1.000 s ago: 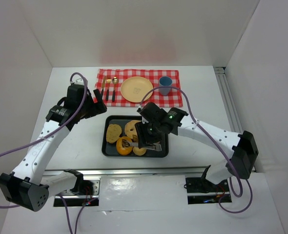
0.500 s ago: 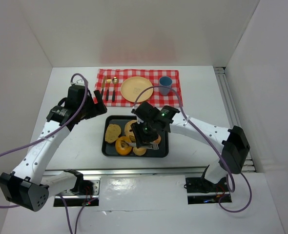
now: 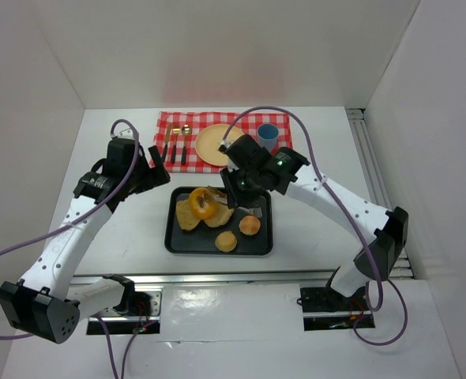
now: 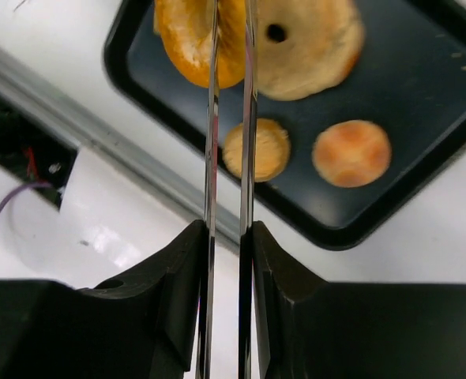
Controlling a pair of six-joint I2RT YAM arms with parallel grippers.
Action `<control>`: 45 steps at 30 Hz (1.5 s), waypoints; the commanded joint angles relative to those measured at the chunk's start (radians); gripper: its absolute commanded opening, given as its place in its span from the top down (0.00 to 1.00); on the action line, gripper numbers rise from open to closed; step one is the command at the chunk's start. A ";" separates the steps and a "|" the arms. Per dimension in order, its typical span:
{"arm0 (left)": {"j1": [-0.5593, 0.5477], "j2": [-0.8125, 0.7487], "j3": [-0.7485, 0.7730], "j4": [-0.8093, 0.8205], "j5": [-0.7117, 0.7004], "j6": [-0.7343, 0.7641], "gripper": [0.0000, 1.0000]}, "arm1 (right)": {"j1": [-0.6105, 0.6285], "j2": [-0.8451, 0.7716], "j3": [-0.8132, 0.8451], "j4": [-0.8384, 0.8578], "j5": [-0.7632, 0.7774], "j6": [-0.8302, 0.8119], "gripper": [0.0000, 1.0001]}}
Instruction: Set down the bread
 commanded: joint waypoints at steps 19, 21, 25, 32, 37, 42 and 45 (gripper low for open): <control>0.062 -0.042 0.045 -0.012 -0.051 0.045 0.05 | -0.411 0.334 0.301 0.336 -0.027 -0.087 0.70; 0.062 -0.033 0.054 -0.021 -0.051 0.056 0.05 | -0.424 0.380 0.316 0.372 -0.047 -0.073 0.70; 0.073 -0.033 0.055 -0.021 -0.051 0.056 0.05 | -0.433 0.459 0.362 0.422 -0.079 -0.064 0.70; 0.082 -0.022 0.055 -0.021 -0.022 0.056 0.05 | -0.433 0.544 0.418 0.479 -0.111 -0.039 0.54; 0.082 -0.022 0.064 -0.021 -0.022 0.056 0.05 | -0.422 0.533 0.468 0.444 -0.065 -0.039 0.41; 0.082 -0.022 0.064 -0.021 -0.013 0.056 0.05 | -0.402 0.398 0.430 0.420 0.028 -0.062 0.40; 0.082 -0.022 0.064 -0.021 -0.013 0.047 0.05 | -0.382 0.269 0.349 0.375 0.039 -0.093 0.41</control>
